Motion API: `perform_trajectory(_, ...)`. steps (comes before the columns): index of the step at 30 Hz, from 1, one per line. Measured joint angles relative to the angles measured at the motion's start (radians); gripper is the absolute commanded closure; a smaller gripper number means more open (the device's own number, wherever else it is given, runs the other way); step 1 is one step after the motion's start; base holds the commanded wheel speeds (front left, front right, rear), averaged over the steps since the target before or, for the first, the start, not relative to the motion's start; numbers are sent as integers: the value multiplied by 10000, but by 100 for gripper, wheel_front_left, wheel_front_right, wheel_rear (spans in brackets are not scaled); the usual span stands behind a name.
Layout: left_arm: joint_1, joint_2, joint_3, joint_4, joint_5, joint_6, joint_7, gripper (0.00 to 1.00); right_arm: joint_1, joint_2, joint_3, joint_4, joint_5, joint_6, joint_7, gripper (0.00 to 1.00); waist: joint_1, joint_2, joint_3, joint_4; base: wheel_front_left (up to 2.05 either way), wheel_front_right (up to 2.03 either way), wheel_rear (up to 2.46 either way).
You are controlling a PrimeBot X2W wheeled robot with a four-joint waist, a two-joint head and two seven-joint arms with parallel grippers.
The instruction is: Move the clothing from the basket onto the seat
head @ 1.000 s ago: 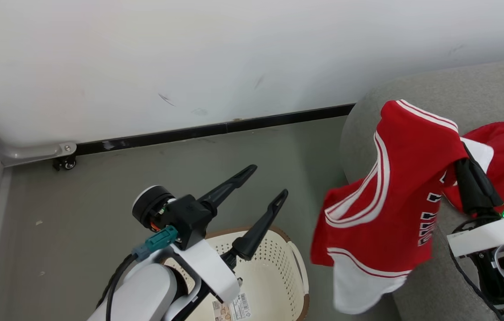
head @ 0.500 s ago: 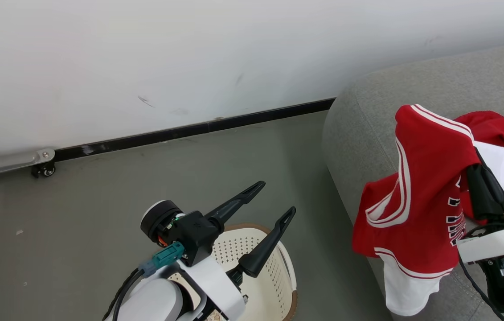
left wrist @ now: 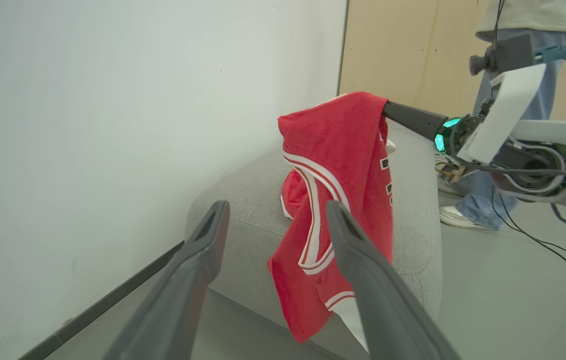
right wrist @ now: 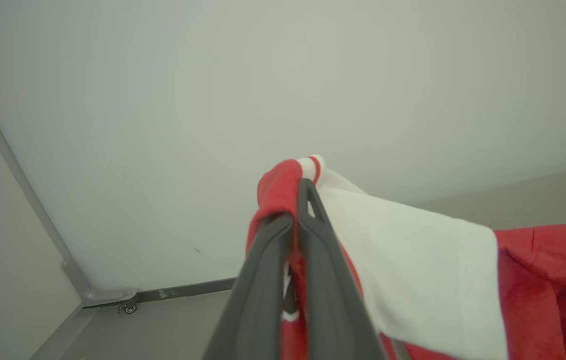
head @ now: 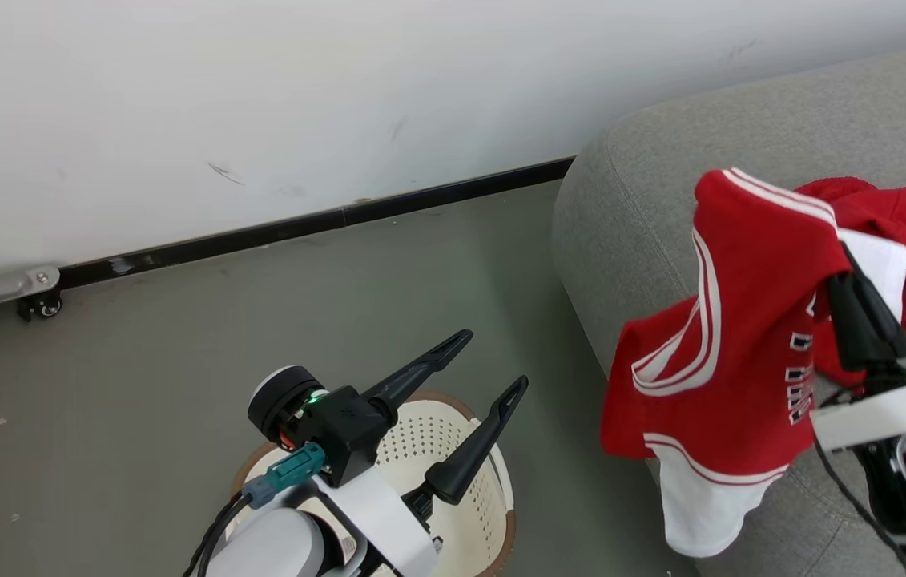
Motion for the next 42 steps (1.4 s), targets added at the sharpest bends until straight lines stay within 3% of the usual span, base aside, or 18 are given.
perform_trajectory(13, -15, 238, 180, -297, 105, 153, 10, 0, -3154, -481, -502, 221, 196, 0, 656, 100, 0, 0, 494, -261, 0, 0, 0)
perform_trajectory(26, -49, 688, 506, -1012, 301, 510, 211, 0, -6186, -1919, -2052, 1423, -86, 0, 1655, 100, 0, 0, 1104, -363, 0, 0, 0)
perform_trajectory(32, -91, 790, 569, -1407, 456, 621, 359, 0, -6911, -2491, -2424, 1935, -399, 0, 1971, 100, 0, 0, 1390, -345, 0, 0, 0)
perform_trajectory(42, -271, 1066, 715, -1969, 654, 813, 652, 0, -7335, -2853, -2855, 2635, -884, 0, 2067, 100, 0, 0, 1888, -282, 0, 0, 0)
